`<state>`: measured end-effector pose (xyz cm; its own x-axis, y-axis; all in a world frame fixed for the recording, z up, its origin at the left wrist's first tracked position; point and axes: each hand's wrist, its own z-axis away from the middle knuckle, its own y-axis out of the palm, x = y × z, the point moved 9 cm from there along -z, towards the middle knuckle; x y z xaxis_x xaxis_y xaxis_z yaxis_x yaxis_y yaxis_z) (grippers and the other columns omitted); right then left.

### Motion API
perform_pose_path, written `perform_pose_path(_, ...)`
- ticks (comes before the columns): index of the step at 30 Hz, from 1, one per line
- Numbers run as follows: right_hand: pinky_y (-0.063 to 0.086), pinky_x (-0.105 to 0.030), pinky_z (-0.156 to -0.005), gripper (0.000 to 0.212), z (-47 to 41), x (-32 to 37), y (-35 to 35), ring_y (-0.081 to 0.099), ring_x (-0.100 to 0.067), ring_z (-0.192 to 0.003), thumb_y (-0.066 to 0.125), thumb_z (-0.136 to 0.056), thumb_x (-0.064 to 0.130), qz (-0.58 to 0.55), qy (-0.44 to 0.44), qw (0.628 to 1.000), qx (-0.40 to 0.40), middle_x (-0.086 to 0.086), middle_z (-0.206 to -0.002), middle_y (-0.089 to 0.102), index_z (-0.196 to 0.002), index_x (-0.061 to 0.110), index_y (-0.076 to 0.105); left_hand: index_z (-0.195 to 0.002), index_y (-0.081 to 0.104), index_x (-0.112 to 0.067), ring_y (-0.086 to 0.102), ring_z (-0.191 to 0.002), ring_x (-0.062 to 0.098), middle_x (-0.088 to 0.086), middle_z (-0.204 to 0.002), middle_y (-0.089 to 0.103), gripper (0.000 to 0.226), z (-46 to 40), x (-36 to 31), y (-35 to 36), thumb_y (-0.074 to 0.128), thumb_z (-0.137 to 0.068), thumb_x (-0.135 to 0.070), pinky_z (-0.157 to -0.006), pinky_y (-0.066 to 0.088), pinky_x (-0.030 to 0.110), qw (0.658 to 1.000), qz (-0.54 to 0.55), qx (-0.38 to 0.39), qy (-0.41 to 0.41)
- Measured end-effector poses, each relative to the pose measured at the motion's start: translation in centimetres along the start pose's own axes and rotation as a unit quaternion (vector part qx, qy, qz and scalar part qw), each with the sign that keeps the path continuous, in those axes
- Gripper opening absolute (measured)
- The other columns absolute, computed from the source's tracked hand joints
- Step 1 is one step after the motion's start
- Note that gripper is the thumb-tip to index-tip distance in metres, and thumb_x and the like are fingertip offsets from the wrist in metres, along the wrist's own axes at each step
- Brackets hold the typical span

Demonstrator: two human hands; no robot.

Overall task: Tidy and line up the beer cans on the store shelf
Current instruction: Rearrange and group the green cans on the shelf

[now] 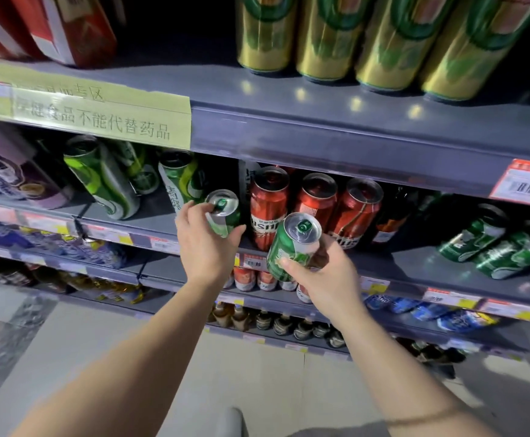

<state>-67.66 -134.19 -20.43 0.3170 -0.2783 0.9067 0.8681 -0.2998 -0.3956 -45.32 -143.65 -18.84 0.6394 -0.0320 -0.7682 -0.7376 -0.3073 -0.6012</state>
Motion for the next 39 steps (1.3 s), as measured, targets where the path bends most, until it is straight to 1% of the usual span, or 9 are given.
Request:
perform_pose_path(7,0.054,-0.036,-0.089,0.066,-0.1,0.0,-0.3,0.064,-0.001,-0.100,0.079,-0.058,0.055,-0.010,-0.004,1.000,0.013,0.017,-0.107,0.069,-0.117,0.034,0.058,-0.107,0.040,-0.023,0.055,-0.095,0.012,-0.004,-0.107,0.050,0.061,0.4,0.5,-1.3,0.087,-0.069,-0.028,-0.081,0.046,0.029,0.992,0.120,-0.006,-0.041)
perform_pose_path(12,0.054,-0.032,-0.087,0.053,0.2,-0.3,-2.5,0.064,0.001,-0.096,0.083,-0.065,0.042,-0.027,-0.012,0.999,0.012,0.018,-0.102,0.070,-0.112,0.035,0.060,-0.145,0.035,-0.015,0.051,-0.113,0.008,-0.006,-0.126,0.046,0.097,3.8,-0.6,-1.4,0.089,-0.064,-0.021,-0.093,0.049,0.029,0.987,0.158,0.033,-0.019)
perform_pose_path(15,0.056,-0.033,-0.083,0.054,0.4,-1.1,-4.9,0.066,-0.003,-0.094,0.082,-0.062,0.045,-0.036,-0.011,0.999,0.001,0.015,-0.101,0.071,-0.111,0.034,0.061,-0.136,0.050,-0.016,0.052,-0.116,0.016,-0.010,-0.117,0.050,0.087,6.0,-3.4,0.6,0.089,-0.061,-0.034,-0.095,0.051,0.042,0.987,0.122,0.081,0.068)
perform_pose_path(19,0.055,-0.031,-0.082,0.052,1.0,-3.0,-10.4,0.068,-0.005,-0.092,0.083,-0.063,0.043,-0.035,-0.006,0.999,-0.037,0.014,-0.097,0.072,-0.109,0.031,0.061,-0.131,0.055,-0.017,0.054,-0.113,0.015,-0.009,-0.115,0.051,0.081,9.3,-7.6,4.9,0.090,-0.059,-0.032,-0.093,0.051,0.029,0.977,0.134,0.143,0.090)
perform_pose_path(23,0.052,-0.022,-0.079,0.044,2.0,-5.3,-17.5,0.066,0.001,-0.087,0.085,-0.069,0.030,-0.032,-0.005,0.995,-0.090,0.011,-0.095,0.072,-0.106,0.024,0.063,-0.128,0.051,-0.027,0.054,-0.113,0.016,-0.020,-0.113,0.047,0.080,12.6,-13.2,9.3,0.087,-0.057,-0.038,-0.092,0.053,0.039,0.958,0.183,0.186,0.121)
perform_pose_path(28,0.053,-0.028,-0.082,0.049,3.0,-9.7,-25.8,0.067,0.000,-0.090,0.084,-0.067,0.036,-0.037,0.015,0.985,-0.167,0.013,-0.096,0.072,-0.109,0.028,0.062,-0.132,0.052,-0.015,0.054,-0.117,0.020,-0.009,-0.117,0.048,0.082,15.8,-19.1,15.4,0.090,-0.061,-0.031,-0.099,0.048,0.046,0.948,0.178,0.212,0.159)
perform_pose_path(32,0.052,-0.027,-0.080,0.051,3.4,-13.1,-31.5,0.067,-0.003,-0.090,0.084,-0.068,0.034,-0.041,0.031,0.969,-0.242,0.011,-0.097,0.072,-0.112,0.023,0.061,-0.123,0.059,-0.011,0.059,-0.106,0.019,-0.003,-0.113,0.059,0.069,16.0,-23.7,19.8,0.088,-0.064,-0.032,-0.093,0.048,0.033,0.947,0.145,0.220,0.182)
perform_pose_path(35,0.053,-0.027,-0.082,0.041,3.0,-14.4,-34.5,0.067,-0.003,-0.087,0.083,-0.069,0.031,-0.038,0.040,0.960,-0.276,0.014,-0.091,0.071,-0.103,0.024,0.060,-0.113,0.065,-0.016,0.064,-0.083,0.017,0.002,-0.087,0.068,0.056,15.1,-24.6,22.9,0.086,-0.064,-0.034,-0.079,0.053,0.030,0.958,0.120,0.215,0.146)
perform_pose_path(39,0.052,-0.025,-0.080,0.048,0.8,-14.9,-35.6,0.066,-0.004,-0.090,0.082,-0.070,0.037,-0.014,0.044,0.966,-0.256,0.013,-0.095,0.070,-0.110,0.023,0.060,-0.121,0.059,-0.016,0.064,-0.091,0.021,0.003,-0.087,0.068,0.069,14.2,-23.5,26.1,0.086,-0.061,-0.039,-0.087,0.052,0.033,0.967,0.102,0.219,0.082)
